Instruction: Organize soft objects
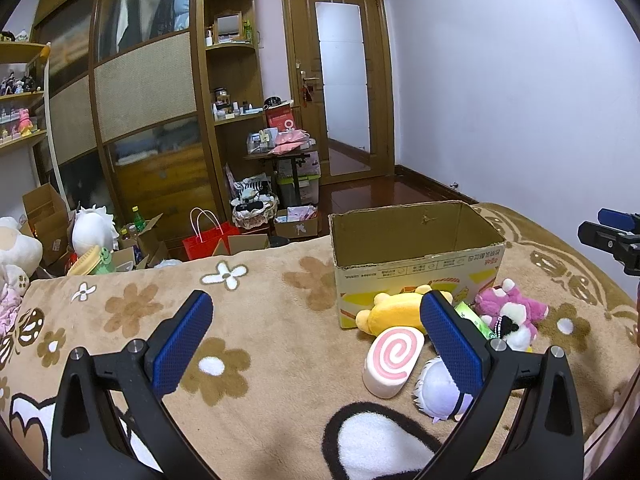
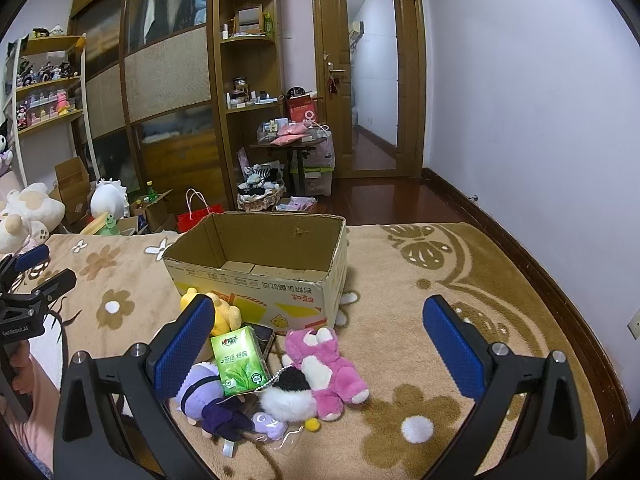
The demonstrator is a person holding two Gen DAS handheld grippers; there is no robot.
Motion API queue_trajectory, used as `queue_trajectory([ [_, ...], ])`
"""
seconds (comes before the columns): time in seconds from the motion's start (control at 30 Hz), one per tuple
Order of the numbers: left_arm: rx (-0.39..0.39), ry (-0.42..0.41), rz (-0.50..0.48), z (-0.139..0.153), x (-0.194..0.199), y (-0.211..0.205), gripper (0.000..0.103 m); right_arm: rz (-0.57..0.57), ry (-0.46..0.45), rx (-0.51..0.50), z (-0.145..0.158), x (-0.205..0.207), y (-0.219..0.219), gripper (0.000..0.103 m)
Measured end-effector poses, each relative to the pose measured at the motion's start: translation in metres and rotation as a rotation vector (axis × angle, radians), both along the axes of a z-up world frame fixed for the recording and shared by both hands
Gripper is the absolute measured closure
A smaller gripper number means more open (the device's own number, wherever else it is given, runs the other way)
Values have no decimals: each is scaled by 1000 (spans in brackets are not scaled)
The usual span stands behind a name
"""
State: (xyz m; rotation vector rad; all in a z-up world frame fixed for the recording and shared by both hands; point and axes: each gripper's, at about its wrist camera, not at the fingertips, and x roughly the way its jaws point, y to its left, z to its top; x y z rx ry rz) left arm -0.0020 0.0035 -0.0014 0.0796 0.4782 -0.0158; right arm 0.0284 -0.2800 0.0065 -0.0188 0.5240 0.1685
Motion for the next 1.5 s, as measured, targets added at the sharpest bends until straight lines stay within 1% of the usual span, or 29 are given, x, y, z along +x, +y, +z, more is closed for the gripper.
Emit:
queue_trajectory([
  [1.17, 5, 0, 1, -1, 1, 0, 1, 1, 4, -5, -2, 0, 1, 0],
  [1.5, 8, 13, 6, -4, 2, -1, 1, 2, 4, -7, -2, 0, 1, 0],
])
